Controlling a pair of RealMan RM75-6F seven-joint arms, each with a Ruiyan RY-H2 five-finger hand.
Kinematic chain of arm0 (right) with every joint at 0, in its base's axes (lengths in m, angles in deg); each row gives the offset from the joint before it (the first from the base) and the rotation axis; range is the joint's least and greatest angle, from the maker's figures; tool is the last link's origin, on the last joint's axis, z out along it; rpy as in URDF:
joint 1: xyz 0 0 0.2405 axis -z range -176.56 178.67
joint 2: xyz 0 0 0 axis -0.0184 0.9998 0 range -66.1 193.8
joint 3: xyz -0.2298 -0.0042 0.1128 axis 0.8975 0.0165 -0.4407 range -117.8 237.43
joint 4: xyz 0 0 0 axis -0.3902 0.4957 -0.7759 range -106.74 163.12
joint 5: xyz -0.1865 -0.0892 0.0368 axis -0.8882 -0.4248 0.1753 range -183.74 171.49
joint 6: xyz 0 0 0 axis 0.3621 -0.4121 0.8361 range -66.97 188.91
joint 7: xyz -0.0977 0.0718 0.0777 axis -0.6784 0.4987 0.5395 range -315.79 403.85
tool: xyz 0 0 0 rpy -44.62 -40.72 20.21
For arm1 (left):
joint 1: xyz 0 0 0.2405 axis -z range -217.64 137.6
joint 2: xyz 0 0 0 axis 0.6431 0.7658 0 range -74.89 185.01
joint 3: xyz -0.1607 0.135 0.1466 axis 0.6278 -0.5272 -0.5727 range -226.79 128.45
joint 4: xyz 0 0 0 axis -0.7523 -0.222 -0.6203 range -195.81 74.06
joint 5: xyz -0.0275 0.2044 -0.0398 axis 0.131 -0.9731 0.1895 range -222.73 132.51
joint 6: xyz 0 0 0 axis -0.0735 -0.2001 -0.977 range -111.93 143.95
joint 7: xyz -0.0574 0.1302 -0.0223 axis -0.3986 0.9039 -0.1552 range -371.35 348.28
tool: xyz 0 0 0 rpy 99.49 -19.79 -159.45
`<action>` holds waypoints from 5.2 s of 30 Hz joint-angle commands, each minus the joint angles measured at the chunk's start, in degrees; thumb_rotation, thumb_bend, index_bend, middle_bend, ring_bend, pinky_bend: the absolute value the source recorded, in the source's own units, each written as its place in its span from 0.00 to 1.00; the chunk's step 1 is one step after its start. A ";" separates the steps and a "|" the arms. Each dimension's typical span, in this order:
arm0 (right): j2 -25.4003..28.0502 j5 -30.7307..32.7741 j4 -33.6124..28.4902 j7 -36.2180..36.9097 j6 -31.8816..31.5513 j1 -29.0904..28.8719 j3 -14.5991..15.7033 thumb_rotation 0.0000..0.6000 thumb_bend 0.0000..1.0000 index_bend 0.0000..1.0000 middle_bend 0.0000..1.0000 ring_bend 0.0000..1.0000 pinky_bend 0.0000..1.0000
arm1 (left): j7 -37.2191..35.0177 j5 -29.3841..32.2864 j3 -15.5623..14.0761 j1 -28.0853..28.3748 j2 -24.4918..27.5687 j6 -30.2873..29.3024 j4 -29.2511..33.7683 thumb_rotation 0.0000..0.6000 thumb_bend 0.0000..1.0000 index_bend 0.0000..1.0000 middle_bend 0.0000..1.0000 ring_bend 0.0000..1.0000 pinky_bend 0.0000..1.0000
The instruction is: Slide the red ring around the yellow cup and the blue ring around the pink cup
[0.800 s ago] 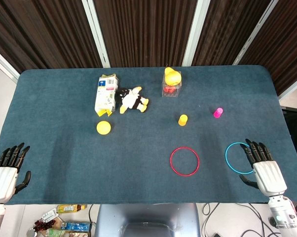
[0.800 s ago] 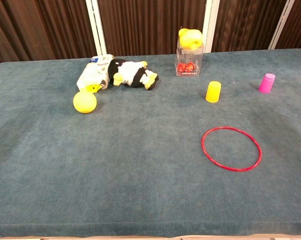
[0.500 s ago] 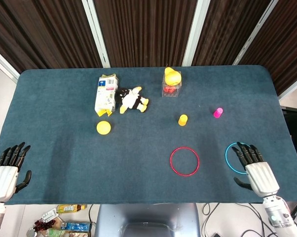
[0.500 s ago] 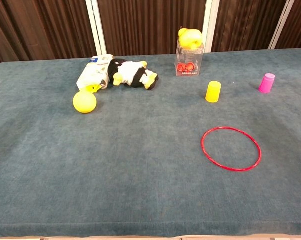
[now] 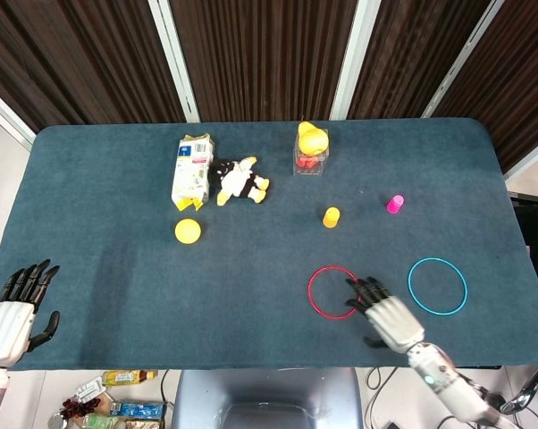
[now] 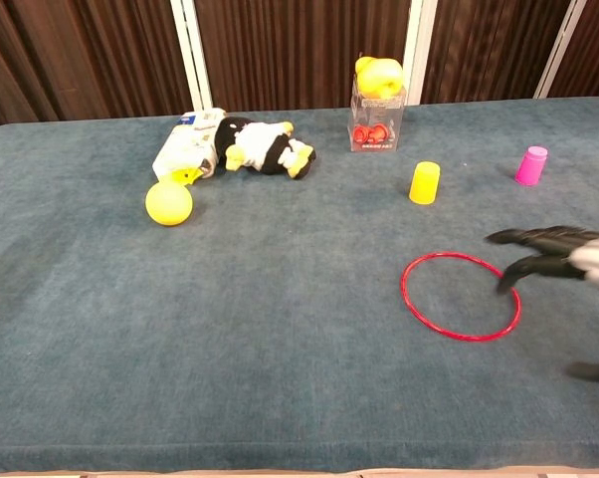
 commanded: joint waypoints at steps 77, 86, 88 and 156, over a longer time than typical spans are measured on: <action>-4.60 9.75 7.56 1.35 0.77 -9.00 -6.83 1.00 0.49 0.72 0.00 0.00 0.00 | -1.30 0.62 -0.53 -0.30 1.50 0.65 0.59 1.00 0.47 0.00 0.00 0.00 0.08; -6.33 20.37 14.82 -1.49 10.47 -16.85 -15.29 1.00 0.49 0.72 0.01 0.00 0.00 | -1.00 1.10 -0.35 -0.05 1.40 1.23 0.65 1.00 0.47 0.00 0.00 0.00 0.08; -7.68 22.45 17.51 -1.85 12.95 -18.63 -16.24 1.00 0.49 0.72 0.01 0.00 0.00 | -1.02 1.31 -0.26 0.05 1.39 1.42 0.61 1.00 0.47 0.00 0.00 0.00 0.08; 2.96 13.76 22.50 12.52 -5.52 8.06 2.45 1.00 0.49 0.59 0.01 0.00 0.00 | 1.33 0.81 -0.97 0.76 0.66 2.96 1.17 1.00 0.47 0.00 0.00 0.00 0.09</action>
